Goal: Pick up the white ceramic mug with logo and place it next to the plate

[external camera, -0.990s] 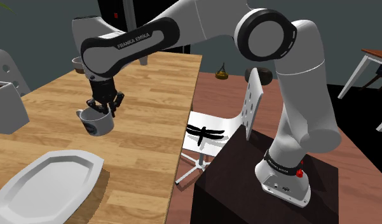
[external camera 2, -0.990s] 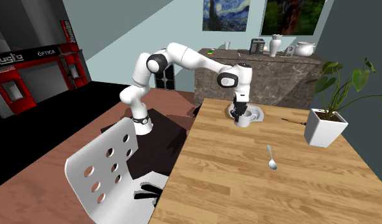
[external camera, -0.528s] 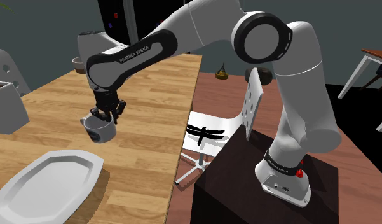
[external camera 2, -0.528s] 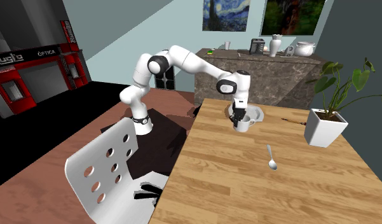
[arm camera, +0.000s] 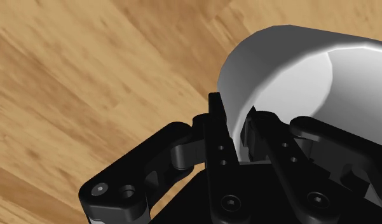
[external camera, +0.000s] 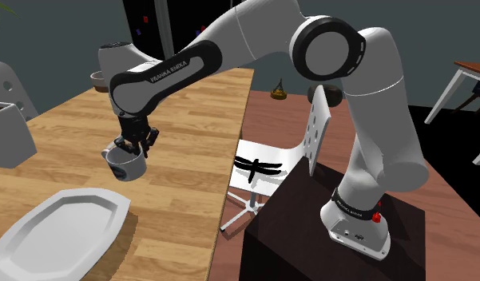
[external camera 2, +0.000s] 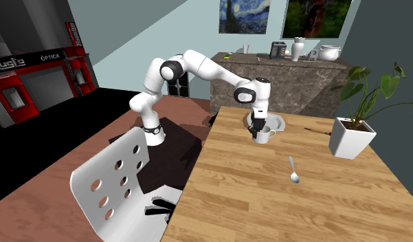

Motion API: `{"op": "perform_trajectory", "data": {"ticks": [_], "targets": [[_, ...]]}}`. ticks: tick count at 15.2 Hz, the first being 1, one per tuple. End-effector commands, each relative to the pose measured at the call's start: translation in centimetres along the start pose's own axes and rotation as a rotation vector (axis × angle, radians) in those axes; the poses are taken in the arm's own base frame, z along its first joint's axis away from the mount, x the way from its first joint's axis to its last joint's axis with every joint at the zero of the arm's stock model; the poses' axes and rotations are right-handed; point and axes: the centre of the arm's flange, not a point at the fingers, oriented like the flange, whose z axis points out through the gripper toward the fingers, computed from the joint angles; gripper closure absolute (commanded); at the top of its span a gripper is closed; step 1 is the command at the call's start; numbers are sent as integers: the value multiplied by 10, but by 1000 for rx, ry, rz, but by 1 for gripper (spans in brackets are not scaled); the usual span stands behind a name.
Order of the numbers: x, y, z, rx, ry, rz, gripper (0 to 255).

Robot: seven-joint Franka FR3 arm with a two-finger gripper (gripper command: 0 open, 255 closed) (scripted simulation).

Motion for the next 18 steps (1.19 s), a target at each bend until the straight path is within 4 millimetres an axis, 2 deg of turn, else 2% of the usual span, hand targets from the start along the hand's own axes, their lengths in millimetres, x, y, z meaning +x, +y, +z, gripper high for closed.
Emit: {"op": "perform_trajectory", "data": {"ticks": [1, 6, 10, 18], "targets": [[0, 0, 0, 0, 0, 0, 0], [0, 0, 0, 0, 0, 0, 0], [0, 0, -50, 0, 0, 0, 0], [0, 0, -50, 0, 0, 0, 0]]}}
